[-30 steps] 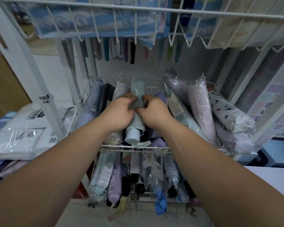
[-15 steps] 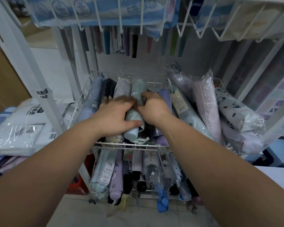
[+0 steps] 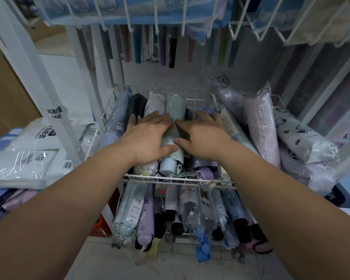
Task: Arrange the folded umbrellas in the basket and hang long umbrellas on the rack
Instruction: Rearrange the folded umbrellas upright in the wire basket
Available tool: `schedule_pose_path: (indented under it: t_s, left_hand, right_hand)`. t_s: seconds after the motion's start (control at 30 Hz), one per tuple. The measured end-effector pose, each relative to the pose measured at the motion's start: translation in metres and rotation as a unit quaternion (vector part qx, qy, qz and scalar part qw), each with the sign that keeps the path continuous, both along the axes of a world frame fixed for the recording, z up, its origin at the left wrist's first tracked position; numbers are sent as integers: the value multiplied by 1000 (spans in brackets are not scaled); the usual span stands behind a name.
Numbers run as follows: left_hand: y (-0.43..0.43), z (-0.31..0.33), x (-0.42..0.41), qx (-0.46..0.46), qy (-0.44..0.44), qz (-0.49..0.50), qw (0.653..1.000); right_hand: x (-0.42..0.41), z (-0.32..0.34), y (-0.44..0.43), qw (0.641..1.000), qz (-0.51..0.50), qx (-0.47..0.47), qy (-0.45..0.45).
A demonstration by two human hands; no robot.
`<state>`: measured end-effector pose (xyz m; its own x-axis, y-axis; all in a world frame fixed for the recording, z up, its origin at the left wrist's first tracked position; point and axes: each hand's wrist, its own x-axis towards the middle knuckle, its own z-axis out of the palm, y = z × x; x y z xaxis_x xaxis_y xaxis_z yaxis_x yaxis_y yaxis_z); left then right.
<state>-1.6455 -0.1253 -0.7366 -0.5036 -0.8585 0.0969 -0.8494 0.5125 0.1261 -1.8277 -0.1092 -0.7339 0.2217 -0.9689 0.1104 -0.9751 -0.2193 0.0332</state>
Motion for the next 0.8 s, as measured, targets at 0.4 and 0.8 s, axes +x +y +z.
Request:
schedule_pose_path:
  t_s: [0.4, 0.8]
  left_hand:
    - [-2, 8, -14, 1, -39, 23, 999]
    - [-4, -8, -40, -20, -80, -33, 996]
  right_hand:
    - [-34, 0, 19, 977, -70, -152, -135]
    - [-29, -9, 25, 978, -109, -46, -175]
